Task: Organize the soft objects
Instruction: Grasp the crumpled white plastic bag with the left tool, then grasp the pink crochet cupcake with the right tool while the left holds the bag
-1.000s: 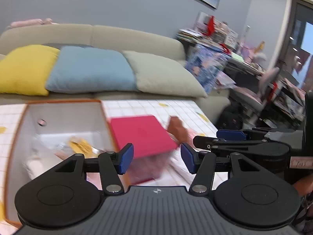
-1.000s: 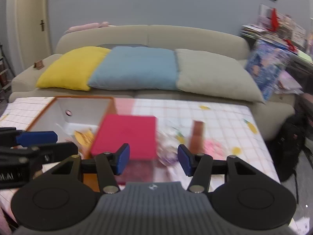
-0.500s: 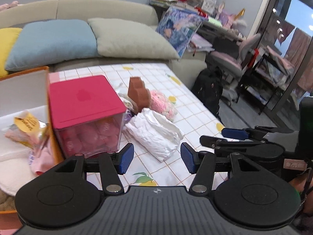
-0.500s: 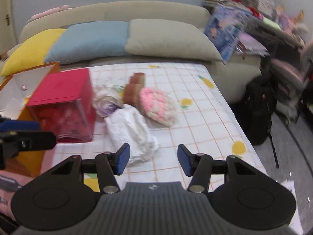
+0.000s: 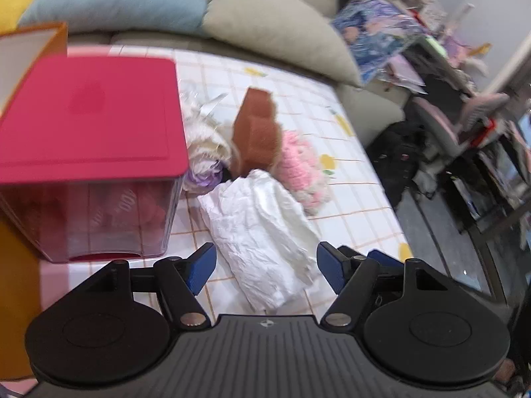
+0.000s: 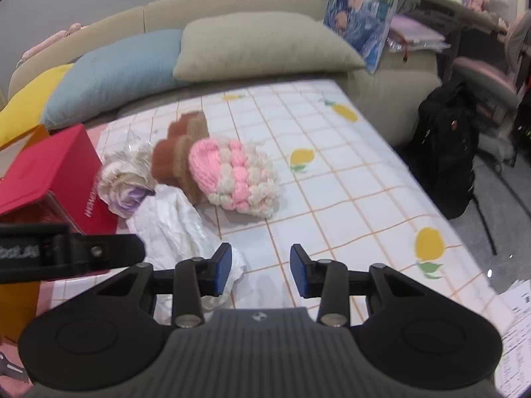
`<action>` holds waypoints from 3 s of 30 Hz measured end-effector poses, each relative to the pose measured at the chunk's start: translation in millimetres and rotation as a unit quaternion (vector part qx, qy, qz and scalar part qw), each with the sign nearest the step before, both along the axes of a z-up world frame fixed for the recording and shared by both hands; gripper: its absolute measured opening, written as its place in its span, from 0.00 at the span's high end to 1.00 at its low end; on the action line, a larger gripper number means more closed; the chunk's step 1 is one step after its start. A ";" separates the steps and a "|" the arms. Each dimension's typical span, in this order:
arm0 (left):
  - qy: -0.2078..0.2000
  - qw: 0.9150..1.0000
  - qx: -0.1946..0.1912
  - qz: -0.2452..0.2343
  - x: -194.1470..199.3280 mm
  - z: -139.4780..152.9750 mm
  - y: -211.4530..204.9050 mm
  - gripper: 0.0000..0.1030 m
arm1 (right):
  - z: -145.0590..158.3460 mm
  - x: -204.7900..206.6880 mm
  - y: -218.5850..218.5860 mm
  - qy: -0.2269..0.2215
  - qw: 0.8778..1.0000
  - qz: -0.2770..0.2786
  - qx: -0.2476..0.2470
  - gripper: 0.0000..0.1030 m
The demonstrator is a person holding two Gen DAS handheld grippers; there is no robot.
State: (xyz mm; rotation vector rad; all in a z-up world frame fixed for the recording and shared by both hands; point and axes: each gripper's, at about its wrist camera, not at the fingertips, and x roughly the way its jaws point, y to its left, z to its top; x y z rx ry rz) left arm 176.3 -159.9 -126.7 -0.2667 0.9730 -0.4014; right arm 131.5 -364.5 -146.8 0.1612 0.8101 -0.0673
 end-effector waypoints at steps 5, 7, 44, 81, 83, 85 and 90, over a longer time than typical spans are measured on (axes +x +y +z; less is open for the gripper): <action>0.035 0.998 -0.027 0.040 12.5 -20.8 -10.6 0.19 | -19.7 13.2 0.9 0.034 0.999 0.012 0.012 0.63; 0.042 0.997 -0.025 0.054 14.8 -26.0 -15.7 0.16 | -24.2 15.3 5.4 0.044 0.999 0.022 0.007 0.63; -0.077 0.964 0.230 -0.109 -16.1 -11.8 -36.9 0.88 | -2.2 15.6 -6.2 -0.024 1.000 0.001 -0.005 0.57; -0.023 0.976 0.210 -0.046 21.6 -35.6 -70.1 0.80 | -11.9 29.5 -23.6 -0.039 0.999 0.001 0.012 0.69; -0.023 0.977 0.205 -0.046 20.4 -30.6 -64.0 0.81 | -10.4 30.5 -19.1 -0.049 0.999 0.015 0.011 0.59; -0.028 0.978 0.201 -0.047 17.4 -25.3 -59.4 0.81 | -9.1 31.4 -15.3 -0.063 0.998 0.030 0.006 0.50; -0.045 0.977 0.201 -0.053 7.0 -9.1 -50.5 0.81 | -15.6 46.9 -1.9 -0.068 0.993 0.092 -0.028 0.42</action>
